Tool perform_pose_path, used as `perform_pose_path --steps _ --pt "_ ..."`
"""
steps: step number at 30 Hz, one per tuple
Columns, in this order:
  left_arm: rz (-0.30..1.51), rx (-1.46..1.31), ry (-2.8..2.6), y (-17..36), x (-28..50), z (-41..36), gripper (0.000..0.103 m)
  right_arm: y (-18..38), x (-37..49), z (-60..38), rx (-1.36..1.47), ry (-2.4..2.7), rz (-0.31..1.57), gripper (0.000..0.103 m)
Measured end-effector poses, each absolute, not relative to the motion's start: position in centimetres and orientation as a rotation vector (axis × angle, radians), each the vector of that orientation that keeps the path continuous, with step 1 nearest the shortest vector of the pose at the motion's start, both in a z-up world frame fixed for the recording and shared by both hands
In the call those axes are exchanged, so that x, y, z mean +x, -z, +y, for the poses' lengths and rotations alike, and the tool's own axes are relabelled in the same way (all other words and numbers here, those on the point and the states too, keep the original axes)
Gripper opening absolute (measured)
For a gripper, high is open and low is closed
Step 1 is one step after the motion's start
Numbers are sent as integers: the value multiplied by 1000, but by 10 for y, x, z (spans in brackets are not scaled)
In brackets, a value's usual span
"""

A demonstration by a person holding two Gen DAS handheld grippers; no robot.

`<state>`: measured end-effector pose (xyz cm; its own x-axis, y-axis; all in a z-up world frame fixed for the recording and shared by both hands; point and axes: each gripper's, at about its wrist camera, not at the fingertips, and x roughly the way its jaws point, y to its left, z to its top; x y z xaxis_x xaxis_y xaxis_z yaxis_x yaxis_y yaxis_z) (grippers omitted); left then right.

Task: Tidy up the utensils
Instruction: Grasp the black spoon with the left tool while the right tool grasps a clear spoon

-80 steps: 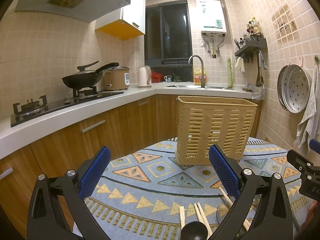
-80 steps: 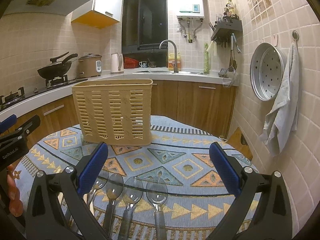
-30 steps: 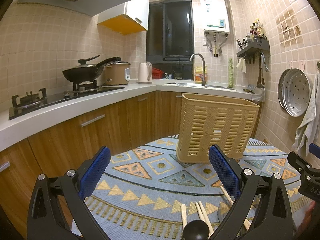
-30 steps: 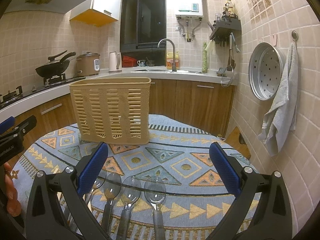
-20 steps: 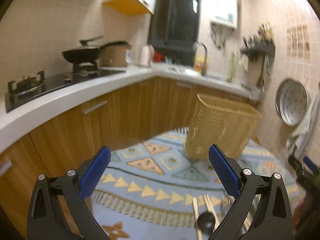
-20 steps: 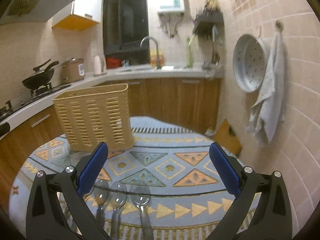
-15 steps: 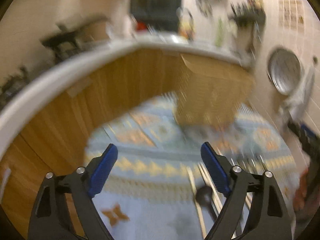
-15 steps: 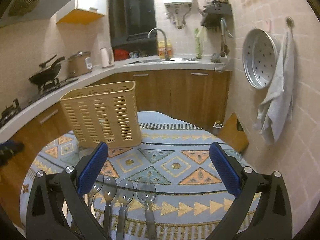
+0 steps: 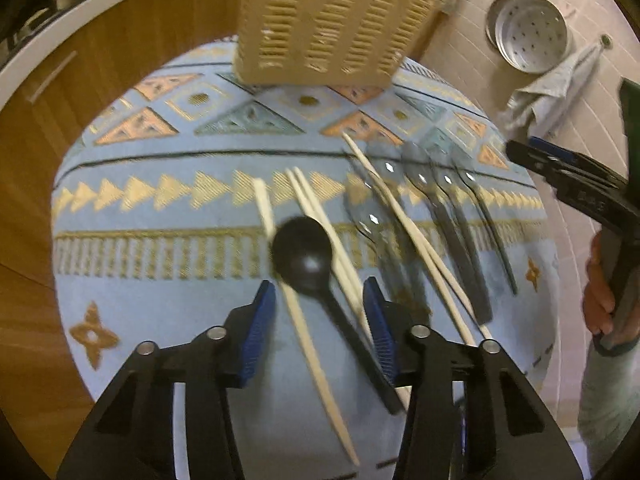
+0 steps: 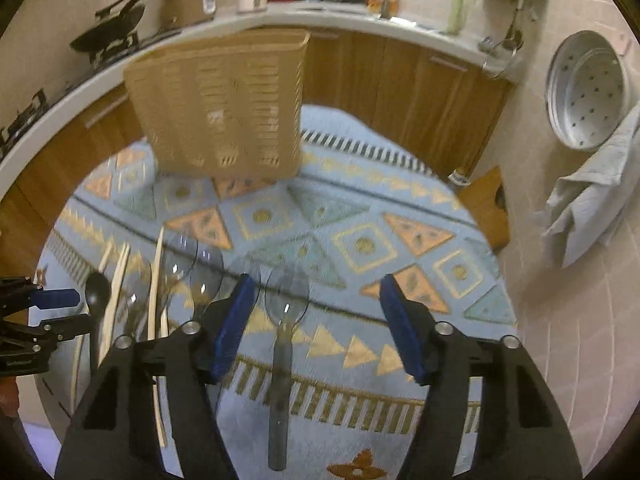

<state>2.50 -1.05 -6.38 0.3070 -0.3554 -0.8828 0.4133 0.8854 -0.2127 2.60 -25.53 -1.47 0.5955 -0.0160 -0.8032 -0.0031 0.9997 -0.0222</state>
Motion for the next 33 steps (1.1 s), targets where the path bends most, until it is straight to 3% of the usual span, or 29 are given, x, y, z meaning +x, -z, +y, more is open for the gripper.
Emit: perform_pose_path --steps 8,10,13,15,17,22,27,33 --pt "1180 45 456 66 28 -11 26 30 27 -264 31 -16 960 59" --pt "1173 43 445 62 27 -8 26 33 29 -269 52 -21 967 59" --pt "1166 60 400 60 33 -6 41 36 31 -272 60 -19 971 59" --pt "1167 51 392 59 38 -9 41 36 32 -274 67 -21 969 59" --pt "1165 52 379 59 43 -15 47 37 31 -275 68 -21 966 59" --pt "1144 159 299 65 52 -36 47 43 31 -278 71 -19 973 59" --pt "1146 174 296 62 55 -44 37 45 33 -281 83 -29 977 59" --pt "1127 163 325 60 55 -45 35 43 47 -283 103 -43 1007 59"
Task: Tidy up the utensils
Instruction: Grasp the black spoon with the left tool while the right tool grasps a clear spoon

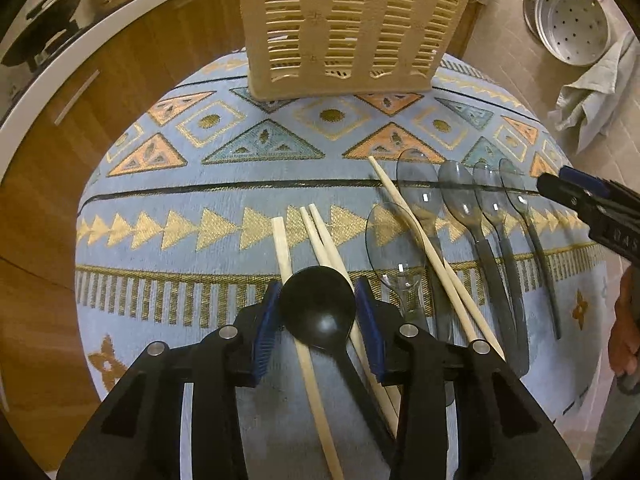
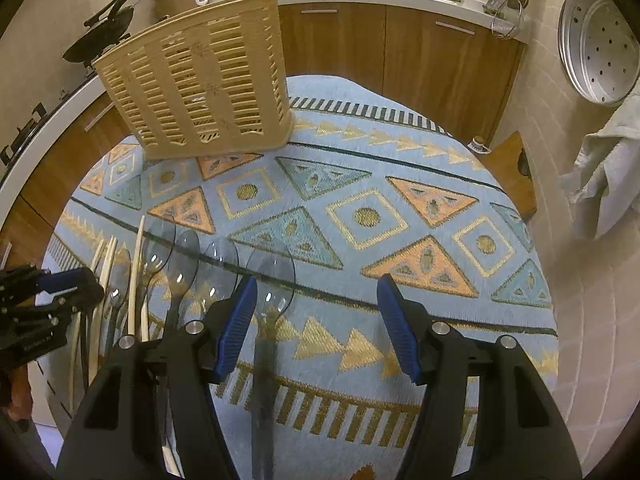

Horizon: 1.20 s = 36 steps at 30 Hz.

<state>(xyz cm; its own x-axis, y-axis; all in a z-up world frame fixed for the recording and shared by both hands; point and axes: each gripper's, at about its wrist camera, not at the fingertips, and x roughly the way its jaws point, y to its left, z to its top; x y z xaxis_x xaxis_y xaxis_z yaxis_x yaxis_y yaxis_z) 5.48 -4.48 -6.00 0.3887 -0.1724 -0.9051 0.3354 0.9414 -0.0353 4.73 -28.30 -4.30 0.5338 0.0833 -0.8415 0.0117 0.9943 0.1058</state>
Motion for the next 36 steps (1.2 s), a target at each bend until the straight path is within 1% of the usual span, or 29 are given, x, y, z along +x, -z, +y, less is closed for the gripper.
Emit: perform_pose_path --steps 7,13,15,16,17,18,21,23,24,28,30,36 --pt "1058 88 407 47 54 -32 35 60 67 -283 169 -116 1178 59" --pt "1036 12 465 33 58 -16 35 66 65 -260 53 -116 1240 58" --pt "1033 3 471 31 59 -14 35 67 67 -252 -4 -85 1240 51" --pt "1027 8 469 29 60 -13 35 67 69 -249 -22 -78 1234 50" --pt "1020 15 466 28 60 -14 35 66 73 -245 -24 -89 1236 45" --pt "1011 22 461 26 60 -13 35 66 76 -243 -22 -90 1241 42" --pt "991 16 464 20 61 -12 35 65 88 -239 -21 -77 1240 41" --pt "977 18 462 17 62 -12 35 64 90 -237 -12 -82 1242 31" --pt "966 20 461 14 63 -11 35 62 90 -236 -16 -81 1237 31" --pt "900 31 428 -2 67 -7 35 52 79 -236 -33 -94 1179 31" --pt "847 22 418 -16 69 -3 35 36 71 -237 -51 -93 1104 31" --pt "635 32 372 -73 66 4 35 -41 46 -246 53 -145 821 31"
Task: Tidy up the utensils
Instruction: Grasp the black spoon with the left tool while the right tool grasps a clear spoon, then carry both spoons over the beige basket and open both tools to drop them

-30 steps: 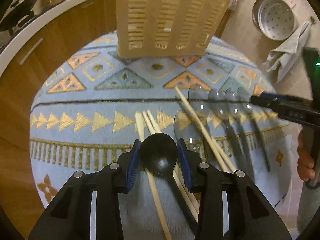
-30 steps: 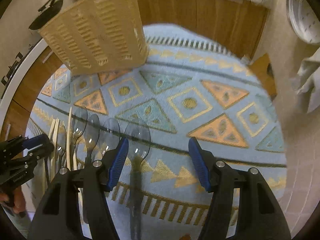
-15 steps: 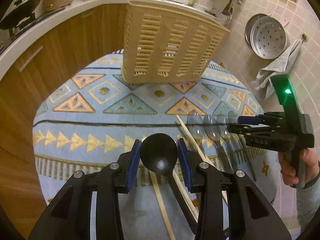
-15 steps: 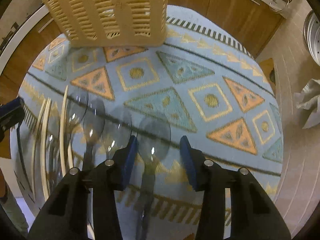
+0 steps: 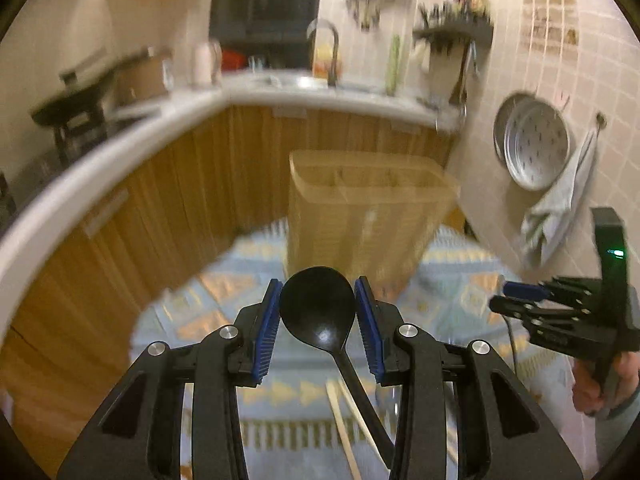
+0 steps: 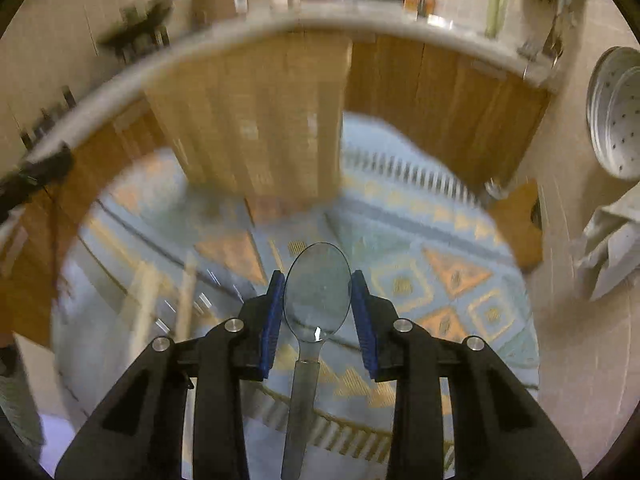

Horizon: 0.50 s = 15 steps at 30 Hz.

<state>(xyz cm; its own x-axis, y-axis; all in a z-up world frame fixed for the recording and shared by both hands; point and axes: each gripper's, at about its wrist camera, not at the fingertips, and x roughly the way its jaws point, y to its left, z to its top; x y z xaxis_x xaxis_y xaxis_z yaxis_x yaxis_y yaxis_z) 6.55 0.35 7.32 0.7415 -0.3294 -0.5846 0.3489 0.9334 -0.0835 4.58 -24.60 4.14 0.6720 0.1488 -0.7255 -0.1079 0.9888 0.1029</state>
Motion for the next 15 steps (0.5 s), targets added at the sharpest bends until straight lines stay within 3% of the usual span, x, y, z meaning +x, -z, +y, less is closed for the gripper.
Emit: perform_pose_path --steps 7,15 --pt "406 67 281 -139 83 -14 35 -125 60 -254 100 -107 515 31" --pt "246 92 161 -163 141 -46 35 -177 123 -267 150 44 281 31"
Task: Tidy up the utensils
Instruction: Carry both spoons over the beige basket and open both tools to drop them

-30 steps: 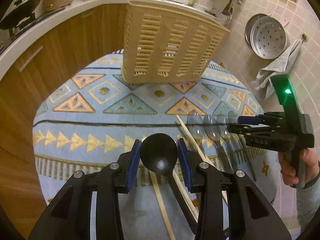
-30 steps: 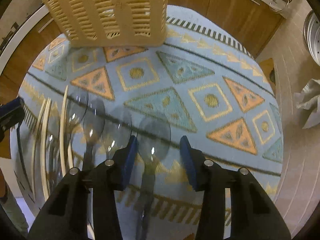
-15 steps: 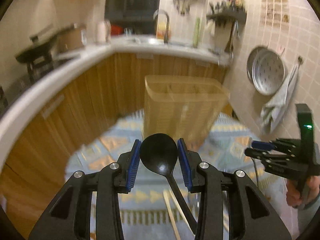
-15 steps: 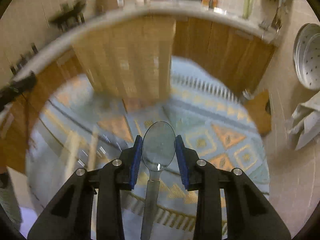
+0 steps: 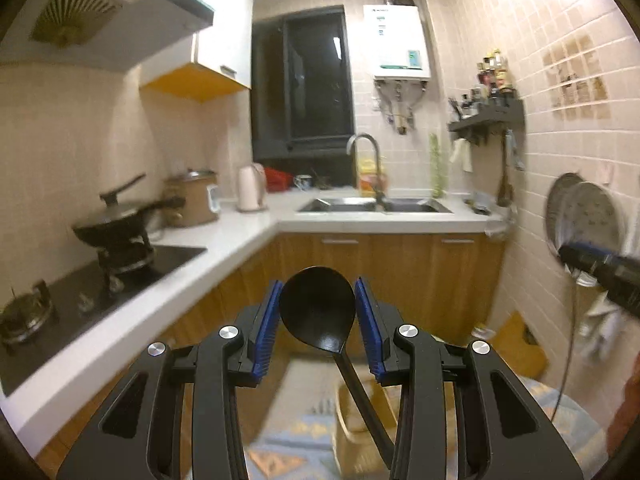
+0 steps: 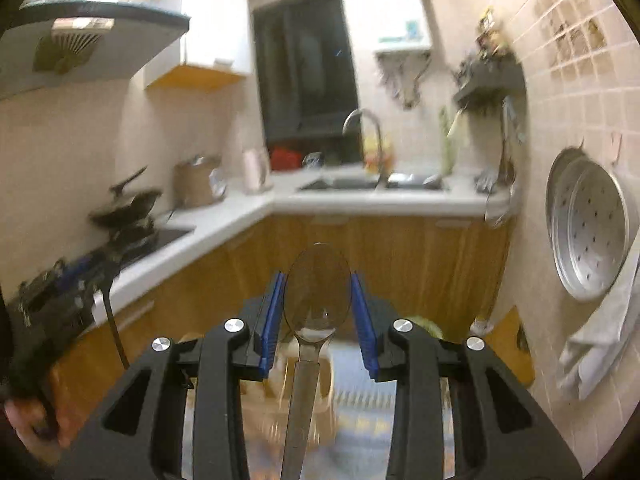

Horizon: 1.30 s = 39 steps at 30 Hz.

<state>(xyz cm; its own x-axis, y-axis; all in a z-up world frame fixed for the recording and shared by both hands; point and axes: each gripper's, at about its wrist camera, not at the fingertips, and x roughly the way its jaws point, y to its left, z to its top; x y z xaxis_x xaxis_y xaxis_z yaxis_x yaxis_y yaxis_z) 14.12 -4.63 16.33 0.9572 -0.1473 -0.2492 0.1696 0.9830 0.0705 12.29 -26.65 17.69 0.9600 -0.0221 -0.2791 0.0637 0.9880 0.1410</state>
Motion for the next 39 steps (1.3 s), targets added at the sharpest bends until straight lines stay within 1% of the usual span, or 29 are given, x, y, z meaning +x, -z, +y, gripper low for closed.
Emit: perform_pose_path --steps 4,9,11,16,21,23,24,25,26,27,29,35,37,39 --pt "202 88 119 -159 166 -53 35 -169 155 -268 182 129 231 31" --pt "198 106 116 -137 187 -61 35 -136 185 -271 195 191 210 31" --pt "207 107 110 -126 191 -61 35 -121 194 -268 177 171 232 31" --pt "208 144 94 -98 193 -65 35 -93 195 -251 120 178 237 31" --pt "225 155 119 -86 188 -64 36 -79 185 -248 111 146 233 31" --pt "235 168 138 -84 185 -64 39 -78 177 -250 115 130 244 31" --pt "234 176 148 -83 180 -63 43 -78 173 -252 121 114 255 31" --pt "226 180 154 -83 176 -61 52 -78 169 -253 124 99 265 31" --pt "215 187 149 -84 170 -59 55 -80 165 -253 126 90 270 33" --pt "209 192 147 -84 166 -58 55 -81 159 -254 126 80 272 46" --pt "207 192 158 -89 158 -53 55 -87 144 -255 119 66 256 63" --pt "218 107 196 -112 129 -29 56 -105 102 -248 13 54 269 63" --pt "267 74 233 -123 120 -20 58 -113 88 -242 -58 83 310 63" --pt "351 29 279 -130 113 -10 58 -119 81 -238 -113 123 375 63"
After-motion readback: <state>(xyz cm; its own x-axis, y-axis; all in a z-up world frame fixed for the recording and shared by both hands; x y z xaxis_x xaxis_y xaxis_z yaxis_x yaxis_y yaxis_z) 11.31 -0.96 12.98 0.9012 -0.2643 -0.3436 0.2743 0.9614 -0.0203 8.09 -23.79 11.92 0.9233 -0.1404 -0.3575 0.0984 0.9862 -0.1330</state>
